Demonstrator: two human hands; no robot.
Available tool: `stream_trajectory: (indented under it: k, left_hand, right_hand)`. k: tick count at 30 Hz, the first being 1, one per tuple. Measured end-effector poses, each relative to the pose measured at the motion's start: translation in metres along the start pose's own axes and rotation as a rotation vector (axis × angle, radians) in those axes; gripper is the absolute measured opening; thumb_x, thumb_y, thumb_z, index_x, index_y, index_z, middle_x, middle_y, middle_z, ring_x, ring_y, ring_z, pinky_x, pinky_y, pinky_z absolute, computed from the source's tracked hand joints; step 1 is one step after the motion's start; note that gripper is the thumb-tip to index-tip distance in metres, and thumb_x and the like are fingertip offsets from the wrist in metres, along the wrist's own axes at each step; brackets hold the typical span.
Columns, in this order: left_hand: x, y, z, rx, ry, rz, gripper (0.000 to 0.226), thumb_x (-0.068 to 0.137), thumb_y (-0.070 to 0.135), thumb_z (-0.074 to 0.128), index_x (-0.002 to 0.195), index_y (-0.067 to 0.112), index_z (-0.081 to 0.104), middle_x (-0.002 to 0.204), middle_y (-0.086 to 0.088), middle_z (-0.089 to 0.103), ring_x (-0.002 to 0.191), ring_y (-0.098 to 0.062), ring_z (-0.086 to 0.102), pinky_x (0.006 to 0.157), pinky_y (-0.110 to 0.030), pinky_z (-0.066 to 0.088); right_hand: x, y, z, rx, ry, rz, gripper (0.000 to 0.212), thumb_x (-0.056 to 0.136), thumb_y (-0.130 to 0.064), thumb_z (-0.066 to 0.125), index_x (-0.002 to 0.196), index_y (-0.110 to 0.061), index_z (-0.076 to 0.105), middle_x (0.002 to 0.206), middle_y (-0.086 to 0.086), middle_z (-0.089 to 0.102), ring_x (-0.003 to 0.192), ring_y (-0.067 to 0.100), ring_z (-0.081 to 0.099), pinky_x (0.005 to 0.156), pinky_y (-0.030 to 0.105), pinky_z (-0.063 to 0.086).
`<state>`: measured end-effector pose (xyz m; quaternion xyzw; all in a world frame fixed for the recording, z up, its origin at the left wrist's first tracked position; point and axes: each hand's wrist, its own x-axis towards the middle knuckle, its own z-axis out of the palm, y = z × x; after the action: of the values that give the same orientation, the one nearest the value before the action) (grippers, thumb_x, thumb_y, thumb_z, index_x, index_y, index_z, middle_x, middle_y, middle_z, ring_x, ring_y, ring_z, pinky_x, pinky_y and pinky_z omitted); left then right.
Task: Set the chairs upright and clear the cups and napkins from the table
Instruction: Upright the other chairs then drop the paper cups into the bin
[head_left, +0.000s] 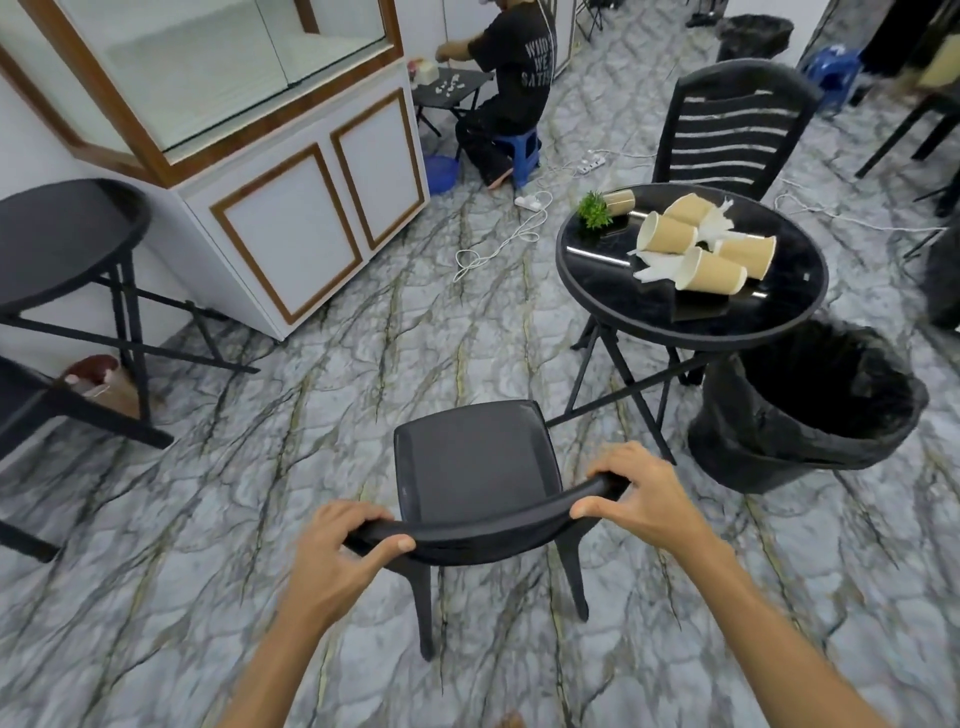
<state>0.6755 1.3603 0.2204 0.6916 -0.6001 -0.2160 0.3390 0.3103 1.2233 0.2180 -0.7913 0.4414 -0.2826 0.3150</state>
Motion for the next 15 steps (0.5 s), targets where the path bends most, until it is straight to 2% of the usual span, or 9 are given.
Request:
stream_trajectory:
  k: [6,10,13,15]
  left_hand:
    - [0.050,0.032,0.038,-0.017,-0.140,0.128,0.042,0.070,0.081,0.063,0.082,0.041,0.070,0.089,0.017,0.068,0.093,-0.006,0.059,0.081,-0.019,0.041]
    - [0.086,0.053,0.062,-0.032,-0.226,0.195,0.036,0.071,0.075,0.069,0.083,0.042,0.068,0.094,0.018,0.066,0.093,-0.007,0.058,0.080,-0.016,0.040]
    - [0.110,0.064,0.080,-0.046,-0.285,0.241,0.031,0.069,0.078,0.067,0.083,0.051,0.064,0.089,0.018,0.067,0.097,-0.006,0.056,0.081,-0.012,0.038]
    - [0.122,0.068,0.095,-0.034,-0.352,0.269,0.035,0.069,0.082,0.064,0.085,0.050,0.064,0.092,0.020,0.067,0.099,-0.004,0.056,0.083,-0.013,0.037]
  right_hand:
    - [-0.030,0.021,-0.047,-0.036,0.115,0.113,0.036,0.060,-0.077,0.074,0.078,-0.048,0.061,0.081,-0.020,0.064,0.088,0.009,0.059,0.075,0.028,0.048]
    - [-0.049,0.038,-0.067,-0.071,0.203,0.212,0.052,0.057,-0.080,0.072,0.080,-0.033,0.072,0.083,-0.014,0.067,0.090,0.009,0.060,0.076,0.032,0.052]
    - [-0.059,0.049,-0.077,-0.104,0.258,0.272,0.056,0.056,-0.084,0.069,0.079,-0.032,0.073,0.084,-0.014,0.066,0.090,0.008,0.059,0.077,0.030,0.051]
    - [-0.067,0.056,-0.084,-0.115,0.282,0.297,0.058,0.056,-0.084,0.069,0.079,-0.031,0.073,0.083,-0.015,0.067,0.091,0.008,0.057,0.076,0.030,0.050]
